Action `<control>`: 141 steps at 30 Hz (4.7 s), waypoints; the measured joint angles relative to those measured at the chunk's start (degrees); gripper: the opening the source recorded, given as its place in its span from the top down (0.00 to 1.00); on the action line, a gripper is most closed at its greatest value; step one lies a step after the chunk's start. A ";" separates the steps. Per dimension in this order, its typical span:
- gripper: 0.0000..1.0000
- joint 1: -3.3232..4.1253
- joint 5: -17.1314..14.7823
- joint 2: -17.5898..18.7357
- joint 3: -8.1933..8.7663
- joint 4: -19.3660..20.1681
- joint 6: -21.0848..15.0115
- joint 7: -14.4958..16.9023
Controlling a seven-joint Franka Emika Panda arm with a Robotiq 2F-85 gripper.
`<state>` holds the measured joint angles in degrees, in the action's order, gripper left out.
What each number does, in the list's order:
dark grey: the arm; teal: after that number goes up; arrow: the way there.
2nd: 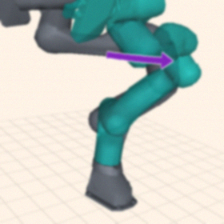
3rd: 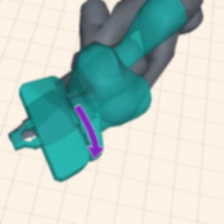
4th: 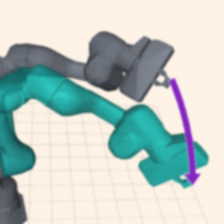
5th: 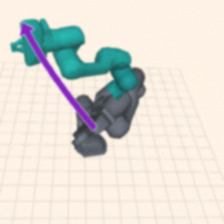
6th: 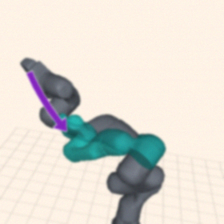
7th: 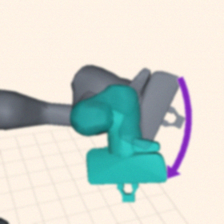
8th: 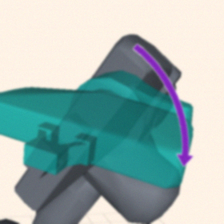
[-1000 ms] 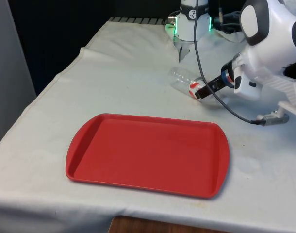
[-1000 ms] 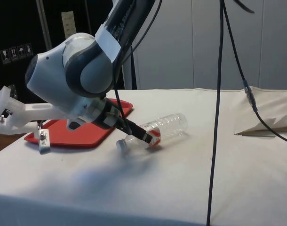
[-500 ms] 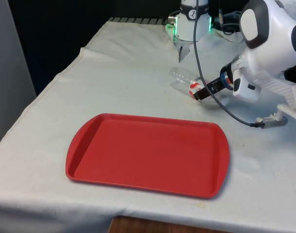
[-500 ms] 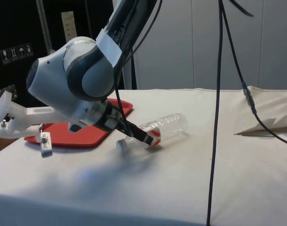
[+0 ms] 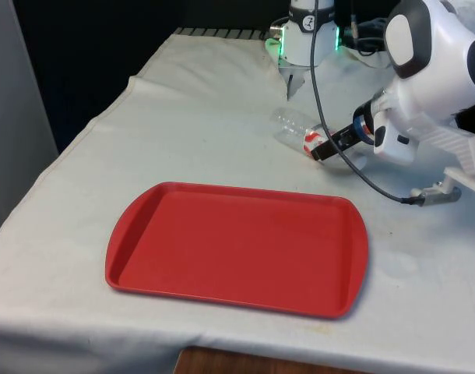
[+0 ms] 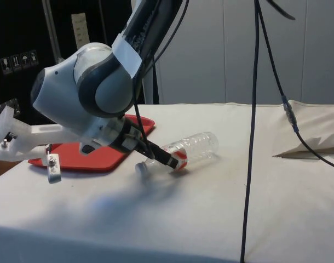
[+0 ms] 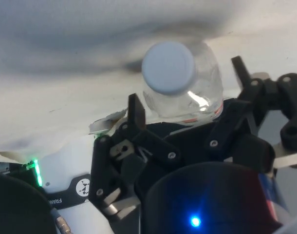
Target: Place the bottle upright on the tray.
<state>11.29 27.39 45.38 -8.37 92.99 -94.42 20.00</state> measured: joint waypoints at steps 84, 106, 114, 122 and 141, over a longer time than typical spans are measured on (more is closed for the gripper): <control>0.66 -1.32 -2.06 -12.49 -0.23 3.38 0.69 1.66; 0.66 -2.23 -3.50 -16.44 -0.17 4.18 0.40 2.98; 0.66 -2.35 -3.55 -17.13 -0.06 4.53 -0.97 2.92; 0.66 -2.64 -3.55 -17.65 0.00 5.44 -3.90 2.23; 0.66 -3.67 -4.35 -20.80 0.11 8.88 -5.73 2.12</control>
<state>7.62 23.03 24.58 -8.25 101.87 -100.15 22.12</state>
